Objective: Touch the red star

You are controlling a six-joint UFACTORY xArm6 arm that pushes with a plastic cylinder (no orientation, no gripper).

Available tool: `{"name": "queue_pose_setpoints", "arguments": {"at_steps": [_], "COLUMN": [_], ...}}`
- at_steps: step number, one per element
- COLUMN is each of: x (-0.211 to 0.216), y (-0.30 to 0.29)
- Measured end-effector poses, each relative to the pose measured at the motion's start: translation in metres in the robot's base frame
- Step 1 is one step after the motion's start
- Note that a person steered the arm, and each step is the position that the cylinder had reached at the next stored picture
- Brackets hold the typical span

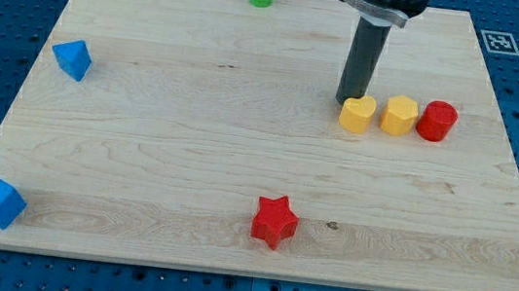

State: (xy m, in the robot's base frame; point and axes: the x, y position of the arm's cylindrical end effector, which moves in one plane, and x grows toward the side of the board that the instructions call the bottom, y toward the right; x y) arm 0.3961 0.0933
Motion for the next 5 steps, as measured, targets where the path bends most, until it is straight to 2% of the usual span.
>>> {"name": "queue_pose_setpoints", "arguments": {"at_steps": [1,2,5], "x": [-0.014,0.004,0.127], "y": [-0.044,-0.050,-0.018]}}
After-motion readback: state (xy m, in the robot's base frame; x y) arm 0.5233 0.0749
